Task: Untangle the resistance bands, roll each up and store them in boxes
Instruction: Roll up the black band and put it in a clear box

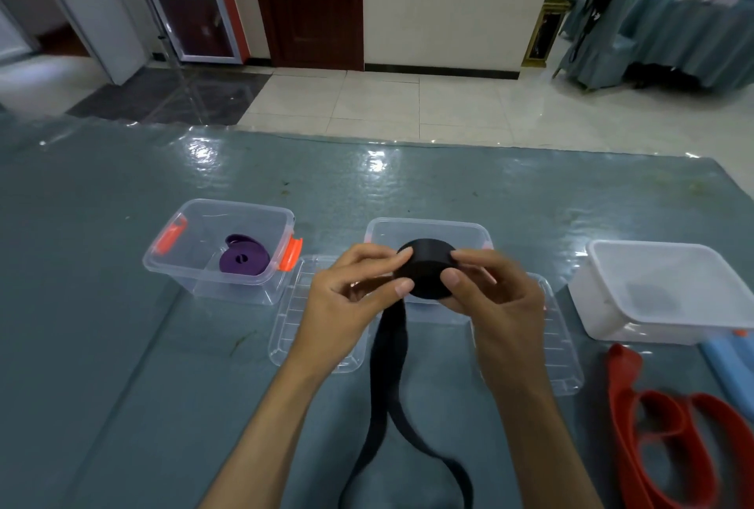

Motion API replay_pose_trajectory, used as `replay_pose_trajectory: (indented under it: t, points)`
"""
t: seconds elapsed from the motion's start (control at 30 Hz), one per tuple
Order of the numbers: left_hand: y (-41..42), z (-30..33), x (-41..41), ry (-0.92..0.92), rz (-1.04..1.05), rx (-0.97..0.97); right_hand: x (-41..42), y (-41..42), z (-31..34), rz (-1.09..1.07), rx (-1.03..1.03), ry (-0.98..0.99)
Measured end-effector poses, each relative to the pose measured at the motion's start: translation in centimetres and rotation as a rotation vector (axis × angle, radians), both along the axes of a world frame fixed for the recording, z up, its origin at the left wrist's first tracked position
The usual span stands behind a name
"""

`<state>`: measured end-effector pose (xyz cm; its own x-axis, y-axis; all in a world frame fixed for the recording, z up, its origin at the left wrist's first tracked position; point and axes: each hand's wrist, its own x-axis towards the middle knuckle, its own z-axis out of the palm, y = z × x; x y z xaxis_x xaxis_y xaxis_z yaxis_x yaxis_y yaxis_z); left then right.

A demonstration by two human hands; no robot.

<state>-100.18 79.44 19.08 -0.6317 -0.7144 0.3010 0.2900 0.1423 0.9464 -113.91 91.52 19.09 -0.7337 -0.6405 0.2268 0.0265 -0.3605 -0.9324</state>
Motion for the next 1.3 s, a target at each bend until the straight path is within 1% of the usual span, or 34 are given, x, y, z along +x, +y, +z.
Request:
replay_pose_trajectory:
  t: [0.1, 0.2, 0.33, 0.43, 0.53, 0.6, 0.67, 0.73, 0.8, 0.87, 1.0, 1.1, 1.17, 1.23, 1.3]
  points:
    - [0.4, 0.4, -0.1, 0.067, 0.089, -0.041, 0.6, -0.1, -0.1, 0.074, -0.028, -0.095]
    - [0.8, 0.6, -0.5, 0.110, 0.160, -0.022, 0.5, 0.0, -0.1, 0.080, 0.001, -0.082]
    - [1.3, 0.2, -0.3, 0.094, 0.078, 0.009, 0.6, 0.2, 0.5, 0.028, -0.036, -0.103]
    - [1.2, 0.3, 0.0, 0.068, 0.021, 0.035, 0.8, 0.2, 0.9, 0.069, -0.063, -0.148]
    - [1.0, 0.6, 0.3, 0.061, 0.046, 0.043, 0.5, 0.3, 0.7, 0.060, 0.007, -0.131]
    - [1.2, 0.6, 0.3, 0.092, 0.088, 0.120, 0.3, 0.5, 0.7, 0.046, 0.053, -0.106]
    - [1.7, 0.4, 0.1, 0.123, 0.134, 0.145, 0.5, 0.5, 0.8, 0.036, 0.036, -0.116]
    - [2.1, 0.3, -0.3, 0.135, 0.172, 0.097, 0.8, 0.4, 1.0, 0.025, -0.018, -0.140]
    - [2.1, 0.7, -0.7, 0.134, 0.164, 0.052, 1.1, 0.2, 1.2, 0.044, -0.073, -0.180]
    - [1.8, 1.2, -0.9, 0.115, 0.125, 0.047, 1.1, 0.3, 1.5, 0.053, -0.072, -0.227]
    - [1.4, 1.3, -1.0, 0.074, 0.108, 0.145, 0.5, 0.8, 1.7, -0.007, 0.002, -0.180]
    - [1.8, 1.3, -1.4, 0.058, 0.153, 0.125, 0.7, 0.5, 1.9, -0.015, -0.078, -0.188]
    - [1.7, 1.6, -1.4, 0.080, 0.107, 0.128, 0.8, 0.3, 1.7, 0.026, -0.126, -0.239]
    - [1.4, 1.7, -1.0, 0.088, 0.068, 0.141, 1.0, 0.2, 1.4, 0.063, -0.103, -0.264]
    - [1.4, 1.7, -0.7, 0.051, 0.109, 0.131, 0.9, 0.2, 0.9, 0.033, -0.020, -0.202]
